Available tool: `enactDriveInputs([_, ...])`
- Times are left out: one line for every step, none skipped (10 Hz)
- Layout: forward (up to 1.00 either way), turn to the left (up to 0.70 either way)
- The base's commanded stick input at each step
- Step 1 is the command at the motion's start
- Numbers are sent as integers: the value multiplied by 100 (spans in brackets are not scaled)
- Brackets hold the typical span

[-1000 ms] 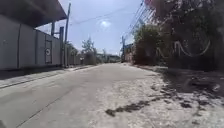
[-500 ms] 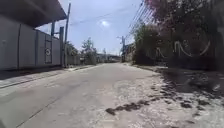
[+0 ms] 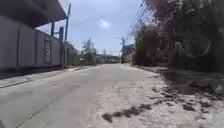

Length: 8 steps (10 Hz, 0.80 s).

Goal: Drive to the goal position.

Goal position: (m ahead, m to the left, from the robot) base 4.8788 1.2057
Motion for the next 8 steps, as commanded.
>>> enactDriveInputs([70,0])
enactDriveInputs([70,0])
enactDriveInputs([70,0])
enactDriveInputs([70,0])
enactDriveInputs([70,0])
enactDriveInputs([70,0])
enactDriveInputs([70,0])
enactDriveInputs([70,0])
